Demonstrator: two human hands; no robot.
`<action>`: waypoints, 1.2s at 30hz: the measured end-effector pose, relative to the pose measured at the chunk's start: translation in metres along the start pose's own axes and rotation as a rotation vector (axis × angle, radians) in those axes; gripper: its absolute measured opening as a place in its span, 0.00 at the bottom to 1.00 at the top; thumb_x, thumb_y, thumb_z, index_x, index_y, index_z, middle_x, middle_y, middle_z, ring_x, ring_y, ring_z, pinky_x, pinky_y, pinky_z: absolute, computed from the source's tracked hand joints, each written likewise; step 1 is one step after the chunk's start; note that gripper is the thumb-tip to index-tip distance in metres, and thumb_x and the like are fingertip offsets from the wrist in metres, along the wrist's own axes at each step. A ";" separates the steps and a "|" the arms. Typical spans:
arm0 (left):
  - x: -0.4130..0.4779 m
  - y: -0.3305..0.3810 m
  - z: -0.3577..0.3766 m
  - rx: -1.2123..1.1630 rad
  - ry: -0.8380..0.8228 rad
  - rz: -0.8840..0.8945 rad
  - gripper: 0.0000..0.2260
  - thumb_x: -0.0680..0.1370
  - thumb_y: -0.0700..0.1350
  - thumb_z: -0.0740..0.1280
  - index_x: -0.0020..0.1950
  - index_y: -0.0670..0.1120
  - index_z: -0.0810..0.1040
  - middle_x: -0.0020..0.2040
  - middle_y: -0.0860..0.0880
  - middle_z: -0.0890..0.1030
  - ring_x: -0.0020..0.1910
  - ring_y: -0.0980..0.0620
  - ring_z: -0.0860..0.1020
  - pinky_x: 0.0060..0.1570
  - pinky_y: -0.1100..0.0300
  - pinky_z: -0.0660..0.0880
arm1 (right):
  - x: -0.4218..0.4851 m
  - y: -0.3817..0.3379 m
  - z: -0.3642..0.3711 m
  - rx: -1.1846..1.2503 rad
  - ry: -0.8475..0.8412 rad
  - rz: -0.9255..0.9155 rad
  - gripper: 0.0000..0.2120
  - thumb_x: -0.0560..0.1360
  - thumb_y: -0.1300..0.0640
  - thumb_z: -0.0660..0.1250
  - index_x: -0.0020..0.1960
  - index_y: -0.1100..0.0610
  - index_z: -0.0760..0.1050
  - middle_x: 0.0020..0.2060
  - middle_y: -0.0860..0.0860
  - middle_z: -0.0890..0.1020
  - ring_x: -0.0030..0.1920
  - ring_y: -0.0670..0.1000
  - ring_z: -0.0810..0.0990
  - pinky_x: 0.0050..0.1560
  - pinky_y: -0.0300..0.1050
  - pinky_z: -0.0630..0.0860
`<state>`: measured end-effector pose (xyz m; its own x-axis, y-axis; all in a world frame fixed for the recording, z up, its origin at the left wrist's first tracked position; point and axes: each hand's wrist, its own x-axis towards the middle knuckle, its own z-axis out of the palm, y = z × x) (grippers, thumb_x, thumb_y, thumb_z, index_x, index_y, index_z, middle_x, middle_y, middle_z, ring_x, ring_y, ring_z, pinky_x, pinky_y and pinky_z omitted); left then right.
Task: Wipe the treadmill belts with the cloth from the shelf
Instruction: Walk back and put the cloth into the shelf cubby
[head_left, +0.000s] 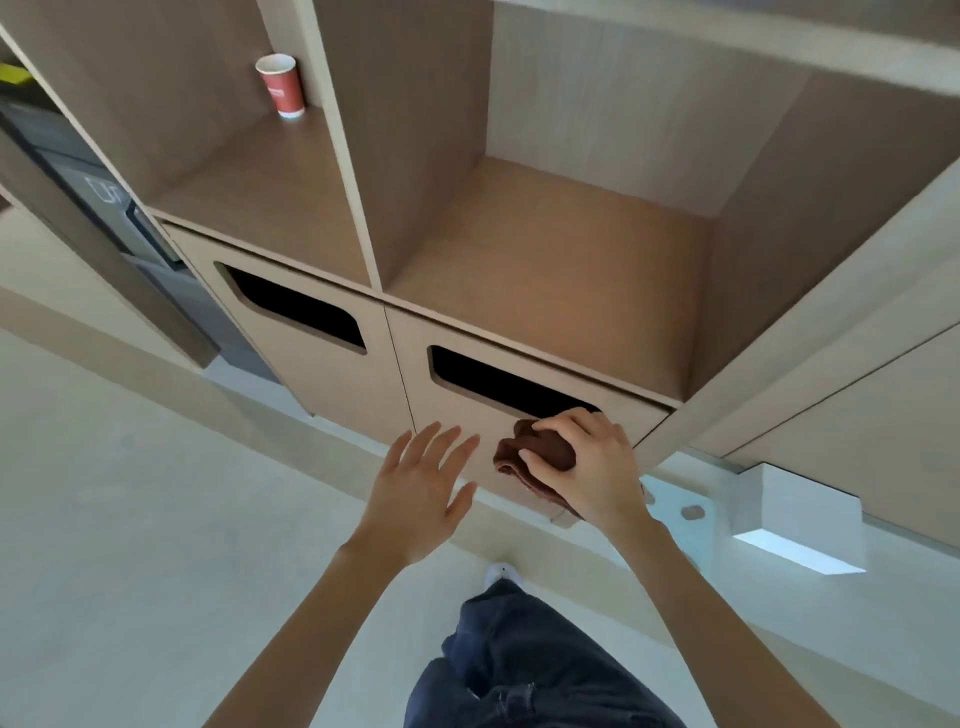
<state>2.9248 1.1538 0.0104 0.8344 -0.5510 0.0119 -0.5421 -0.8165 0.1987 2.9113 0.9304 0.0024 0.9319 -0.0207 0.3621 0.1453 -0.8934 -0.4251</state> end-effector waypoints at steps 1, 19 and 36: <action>0.016 -0.002 -0.001 0.007 0.006 0.010 0.23 0.79 0.55 0.52 0.66 0.47 0.75 0.62 0.45 0.79 0.62 0.42 0.76 0.61 0.41 0.71 | 0.014 0.005 0.000 0.011 -0.003 0.009 0.16 0.68 0.39 0.66 0.46 0.50 0.81 0.42 0.46 0.81 0.41 0.53 0.79 0.42 0.50 0.75; 0.180 -0.037 -0.011 0.030 0.039 0.148 0.22 0.75 0.53 0.55 0.63 0.45 0.77 0.58 0.45 0.80 0.58 0.43 0.77 0.57 0.46 0.74 | 0.155 0.082 0.034 0.001 -0.303 0.264 0.23 0.79 0.39 0.56 0.70 0.46 0.68 0.67 0.47 0.68 0.69 0.51 0.63 0.64 0.54 0.59; 0.253 -0.063 0.019 -0.204 -0.188 0.610 0.25 0.80 0.56 0.47 0.75 0.50 0.63 0.73 0.53 0.66 0.70 0.53 0.66 0.67 0.53 0.65 | 0.101 0.079 0.007 0.131 0.019 0.538 0.09 0.75 0.61 0.69 0.55 0.56 0.82 0.51 0.46 0.81 0.44 0.44 0.77 0.43 0.26 0.69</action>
<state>3.1684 1.0626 -0.0177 0.3430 -0.9392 0.0135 -0.8660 -0.3106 0.3918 3.0193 0.8605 -0.0007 0.8800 -0.4682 0.0794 -0.3089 -0.6912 -0.6533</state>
